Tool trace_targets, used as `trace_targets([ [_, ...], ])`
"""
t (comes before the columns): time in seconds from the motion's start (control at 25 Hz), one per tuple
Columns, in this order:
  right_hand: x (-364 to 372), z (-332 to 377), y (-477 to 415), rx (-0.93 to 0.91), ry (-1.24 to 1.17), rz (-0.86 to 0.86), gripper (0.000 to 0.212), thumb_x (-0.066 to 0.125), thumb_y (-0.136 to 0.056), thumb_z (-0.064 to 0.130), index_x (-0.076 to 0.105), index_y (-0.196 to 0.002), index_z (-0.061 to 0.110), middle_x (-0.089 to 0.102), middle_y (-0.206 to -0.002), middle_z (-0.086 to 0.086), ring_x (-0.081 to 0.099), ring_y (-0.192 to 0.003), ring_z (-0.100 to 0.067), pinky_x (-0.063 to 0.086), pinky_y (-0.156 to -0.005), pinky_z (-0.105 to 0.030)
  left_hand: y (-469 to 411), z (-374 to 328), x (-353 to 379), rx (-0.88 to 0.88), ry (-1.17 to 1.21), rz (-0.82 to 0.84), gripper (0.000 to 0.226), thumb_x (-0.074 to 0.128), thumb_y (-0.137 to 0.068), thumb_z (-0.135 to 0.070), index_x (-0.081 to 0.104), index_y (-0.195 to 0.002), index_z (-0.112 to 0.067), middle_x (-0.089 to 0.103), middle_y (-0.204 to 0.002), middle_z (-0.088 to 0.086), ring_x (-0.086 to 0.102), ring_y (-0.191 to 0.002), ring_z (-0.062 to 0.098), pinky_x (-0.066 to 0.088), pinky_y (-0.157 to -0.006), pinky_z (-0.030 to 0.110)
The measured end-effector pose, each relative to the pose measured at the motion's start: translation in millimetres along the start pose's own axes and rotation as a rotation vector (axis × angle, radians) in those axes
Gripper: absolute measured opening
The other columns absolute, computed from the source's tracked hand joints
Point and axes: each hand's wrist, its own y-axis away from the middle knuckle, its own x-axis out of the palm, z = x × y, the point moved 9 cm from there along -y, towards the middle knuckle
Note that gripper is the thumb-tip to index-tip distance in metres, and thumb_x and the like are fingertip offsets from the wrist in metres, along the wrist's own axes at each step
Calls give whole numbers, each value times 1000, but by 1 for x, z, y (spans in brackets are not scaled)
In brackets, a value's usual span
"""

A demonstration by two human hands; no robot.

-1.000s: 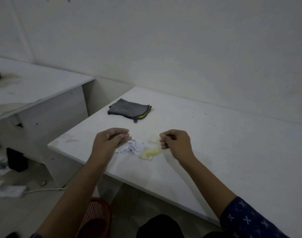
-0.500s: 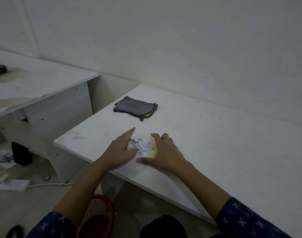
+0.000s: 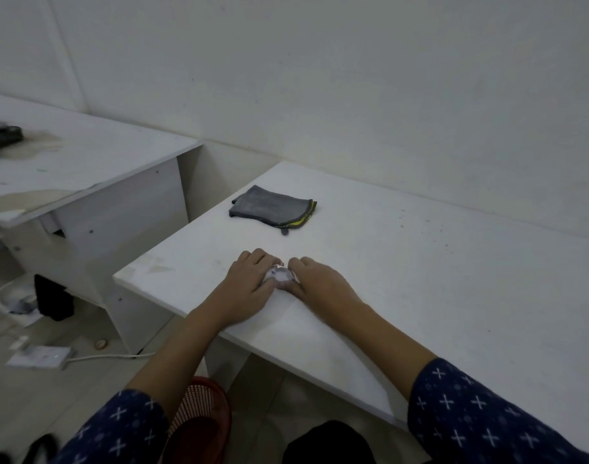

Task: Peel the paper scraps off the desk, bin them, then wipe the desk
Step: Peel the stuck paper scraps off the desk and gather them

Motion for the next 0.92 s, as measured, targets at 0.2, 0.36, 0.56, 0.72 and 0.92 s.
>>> trace_targets([
  [0.2, -25, -37, 7, 148, -436, -171, 48, 56, -87, 43, 51, -69, -1, 48, -65, -7, 42, -60, -14, 32, -57, -28, 4, 0, -3, -65, 121, -7, 55, 45, -83, -58, 41, -125, -24, 46, -120, -6, 38, -107, 7, 35, -90, 28],
  [0.36, -29, -55, 16, 226, -559, -117, 36, 55, -92, 33, 51, -67, 7, 44, -61, -8, 40, -55, -13, 30, -55, -27, -1, 3, 3, -152, 131, 62, 97, 66, -68, -64, 15, -144, -31, 30, -148, -4, 31, -132, 15, 31, -108, 38],
  [0.56, -22, -49, 23, 241, -671, -5, 42, 56, -92, 31, 54, -73, -6, 51, -55, -10, 43, -40, -7, 35, -43, -21, -16, -14, 12, 39, -12, 31, 72, 48, -71, -70, 41, -133, -34, 54, -118, -4, 41, -101, 10, 37, -88, 28],
  [0.72, -28, -48, 25, 301, -870, -26, 36, 56, -93, 28, 48, -63, 10, 46, -50, -2, 41, -40, -9, 31, -40, -18, -19, -15, 12, 77, 46, 14, 27, 51, -88, -42, 60, -101, -21, 51, -95, -1, 45, -83, 10, 38, -75, 23],
  [0.92, -23, -54, 33, 507, -1163, -34, 31, 58, -91, 29, 43, -68, 15, 42, -56, 2, 36, -43, -7, 24, -35, -15, -22, -20, 3, 43, -15, -58, 22, 43, -95, -29, 52, -87, -10, 53, -78, 5, 49, -68, 17, 42, -64, 33],
])
